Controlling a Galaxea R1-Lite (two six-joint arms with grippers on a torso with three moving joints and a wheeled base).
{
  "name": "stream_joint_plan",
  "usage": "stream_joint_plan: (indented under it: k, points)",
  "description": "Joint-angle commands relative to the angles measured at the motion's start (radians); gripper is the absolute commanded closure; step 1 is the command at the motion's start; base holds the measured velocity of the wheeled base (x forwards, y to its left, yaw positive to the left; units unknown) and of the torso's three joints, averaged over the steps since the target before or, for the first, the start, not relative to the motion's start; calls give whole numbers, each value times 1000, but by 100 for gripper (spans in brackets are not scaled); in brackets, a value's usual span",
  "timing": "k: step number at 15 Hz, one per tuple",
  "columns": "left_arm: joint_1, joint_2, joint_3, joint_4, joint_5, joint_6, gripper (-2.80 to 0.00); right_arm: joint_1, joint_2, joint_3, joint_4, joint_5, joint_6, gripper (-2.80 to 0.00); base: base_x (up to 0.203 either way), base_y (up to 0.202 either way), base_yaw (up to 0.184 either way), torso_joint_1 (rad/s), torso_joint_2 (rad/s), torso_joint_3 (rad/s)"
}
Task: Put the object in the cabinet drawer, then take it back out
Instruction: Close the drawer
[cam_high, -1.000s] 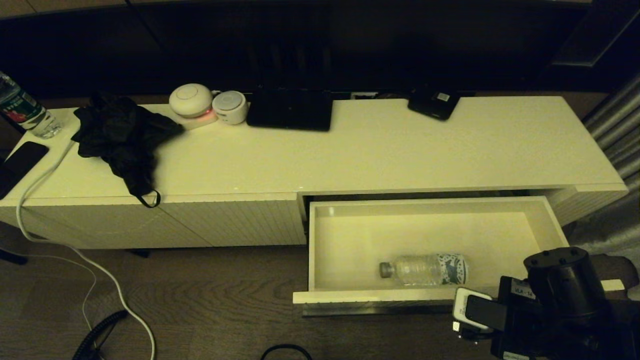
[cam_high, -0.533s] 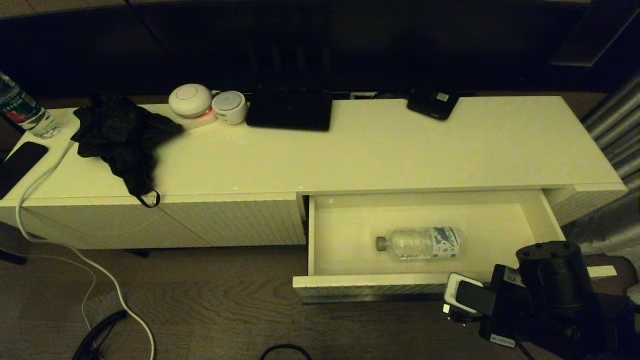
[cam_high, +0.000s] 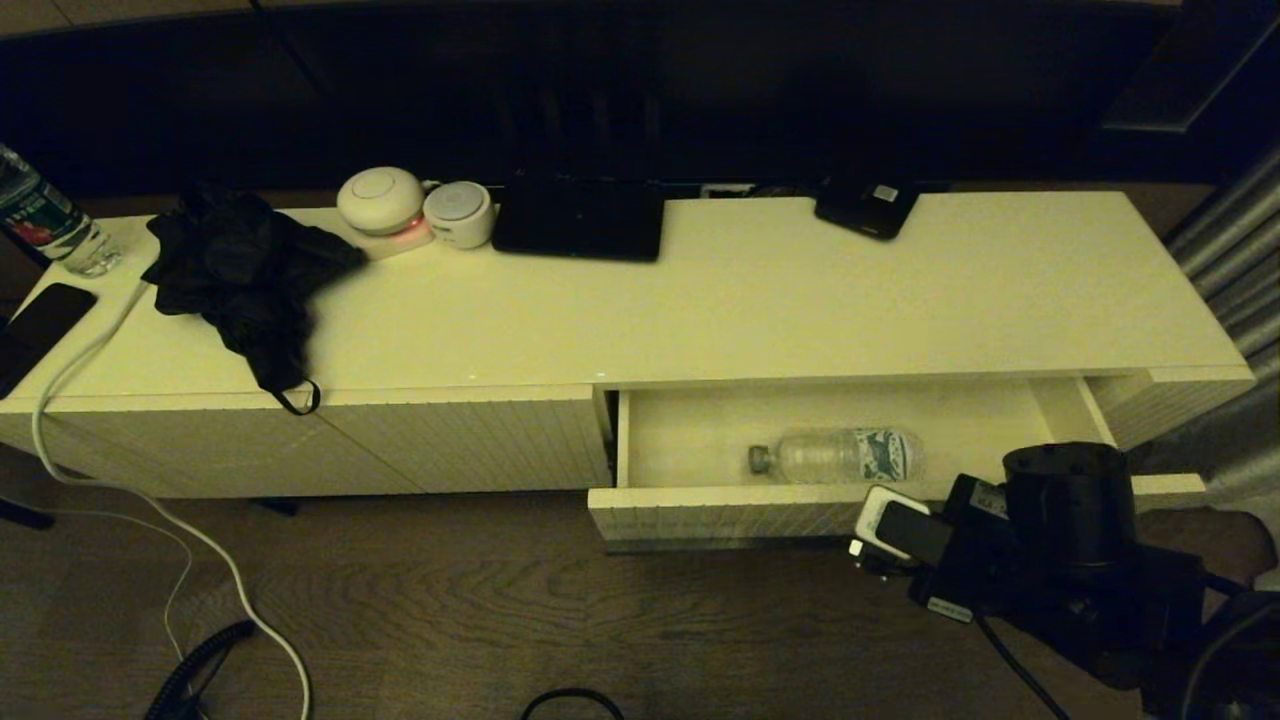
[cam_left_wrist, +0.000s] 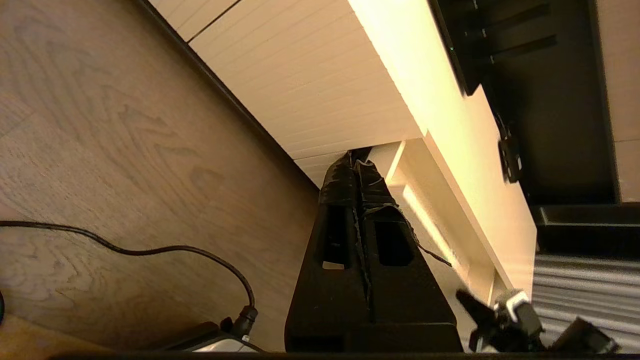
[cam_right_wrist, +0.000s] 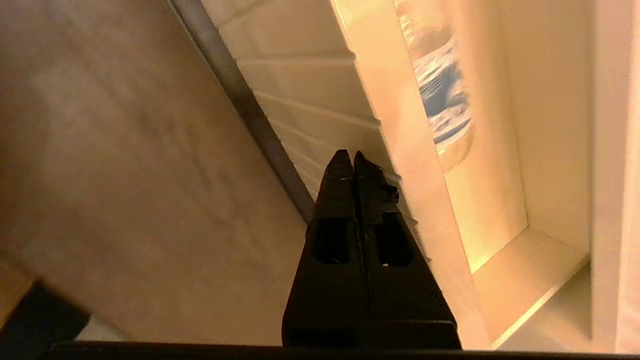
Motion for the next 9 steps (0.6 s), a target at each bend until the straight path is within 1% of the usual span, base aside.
stream_joint_plan:
  k: [1,4,7,9]
  points:
    - [0,-2,0,0,1,-6,0,0,33,-36,-28,2,-5,0,0,0,0,0,0,0]
    - [0,-2,0,0,1,-6,0,-1,69,-88,-69,2,-2,0,0,0,0,0,0,0]
    - [0,-2,0,0,1,-6,0,-8,114,-136,-144,0,0,0,0,0,0,0,0,0]
    - [0,-2,2,0,1,-6,0,-10,146,-178,-168,-12,1,0,0,0,0,0,0,0]
